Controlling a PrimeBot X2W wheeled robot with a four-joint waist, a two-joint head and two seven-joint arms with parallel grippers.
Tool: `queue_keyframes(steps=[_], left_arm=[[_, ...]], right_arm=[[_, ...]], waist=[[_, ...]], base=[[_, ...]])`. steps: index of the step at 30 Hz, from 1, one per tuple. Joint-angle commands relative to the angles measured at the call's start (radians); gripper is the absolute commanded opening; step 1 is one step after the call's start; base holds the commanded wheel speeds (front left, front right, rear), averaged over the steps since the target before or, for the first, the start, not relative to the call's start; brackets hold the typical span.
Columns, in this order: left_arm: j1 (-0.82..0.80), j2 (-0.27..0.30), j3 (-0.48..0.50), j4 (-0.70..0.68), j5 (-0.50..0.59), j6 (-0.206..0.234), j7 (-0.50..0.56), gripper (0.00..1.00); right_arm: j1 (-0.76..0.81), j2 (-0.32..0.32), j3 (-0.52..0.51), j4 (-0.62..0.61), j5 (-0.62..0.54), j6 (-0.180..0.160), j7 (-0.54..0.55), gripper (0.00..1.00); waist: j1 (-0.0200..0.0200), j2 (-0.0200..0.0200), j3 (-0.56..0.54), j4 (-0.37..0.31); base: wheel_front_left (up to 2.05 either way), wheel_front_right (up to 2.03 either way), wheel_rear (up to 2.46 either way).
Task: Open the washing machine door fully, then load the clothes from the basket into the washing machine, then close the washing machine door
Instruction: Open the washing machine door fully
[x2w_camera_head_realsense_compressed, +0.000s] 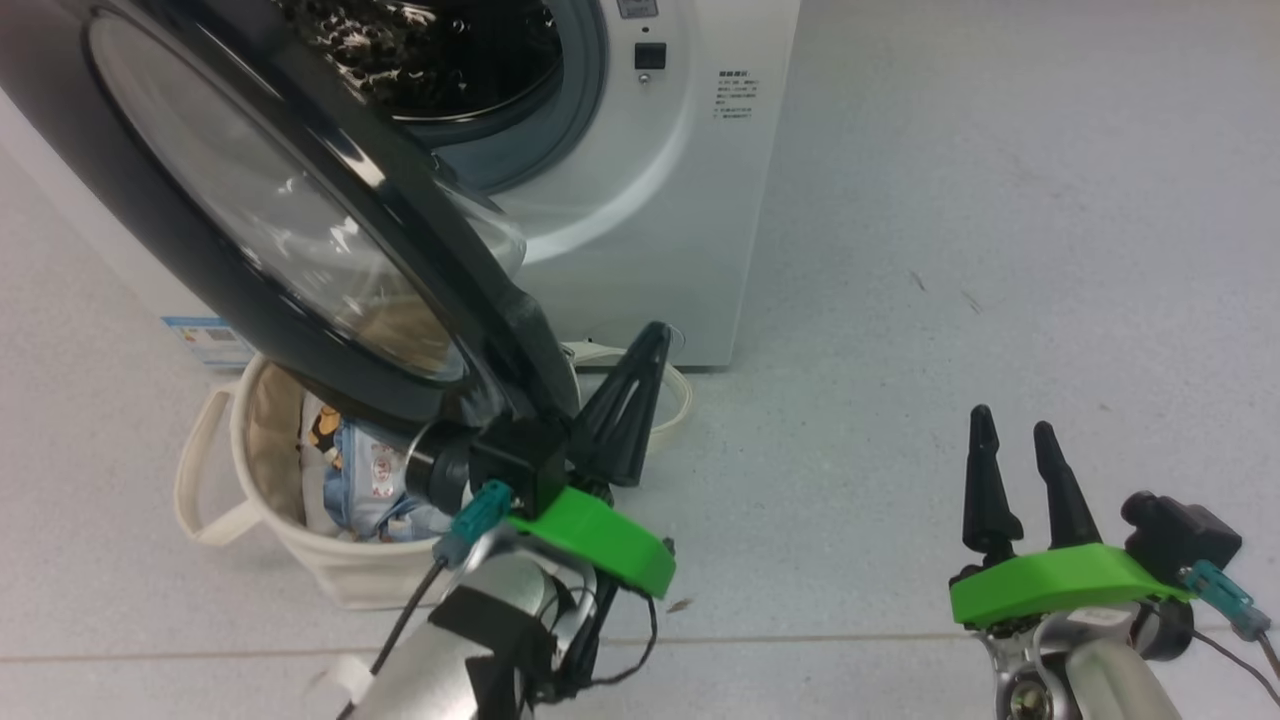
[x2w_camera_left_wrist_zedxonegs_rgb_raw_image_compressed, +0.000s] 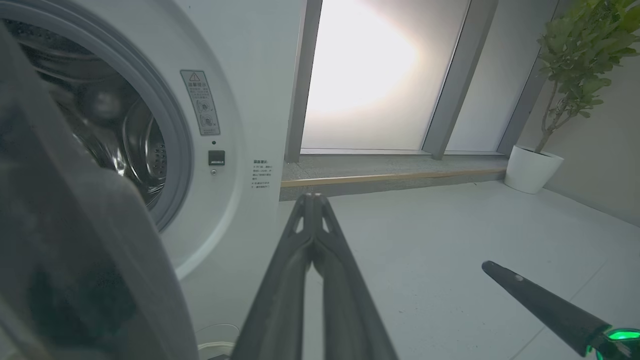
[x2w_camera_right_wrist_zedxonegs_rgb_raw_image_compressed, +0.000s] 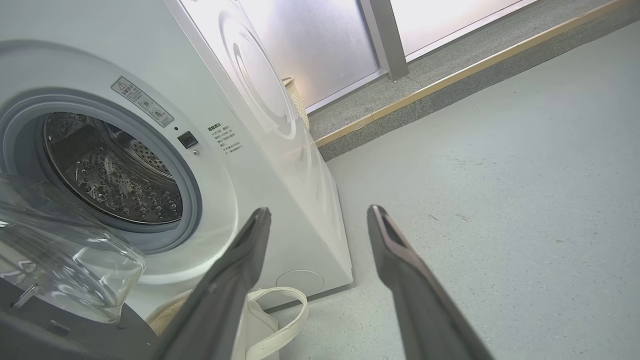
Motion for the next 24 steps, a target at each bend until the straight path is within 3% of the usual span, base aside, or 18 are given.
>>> queue_keyframes(steps=[1, 5, 12, 24], left_arm=[[-0.054, 0.007, 0.034, -0.024, 0.003, 0.012, -0.005, 0.0], [-0.062, 0.007, 0.048, 0.013, -0.001, 0.041, -0.005, 0.0], [-0.038, 0.007, 0.063, 0.048, -0.015, 0.042, -0.005, 0.0], [0.038, 0.007, 0.078, 0.032, -0.031, 0.044, -0.005, 0.0]], right_arm=[[-0.046, 0.002, 0.028, -0.027, 0.007, 0.0, -0.012, 1.0], [-0.052, 0.002, 0.031, -0.031, 0.01, 0.0, -0.012, 1.0], [-0.054, 0.002, 0.031, -0.03, 0.009, 0.0, -0.012, 1.0], [-0.043, 0.002, 0.04, -0.019, -0.001, 0.0, -0.012, 1.0]], waist=[[-0.0001, 0.0001, 0.008, -0.001], [-0.0001, 0.0001, 0.02, 0.004], [-0.0001, 0.0001, 0.022, 0.048], [-0.0001, 0.0001, 0.006, 0.205]], base=[[0.0, 0.0, 0.0], [0.0, 0.0, 0.0], [0.0, 0.0, 0.0], [0.0, 0.0, 0.0]])
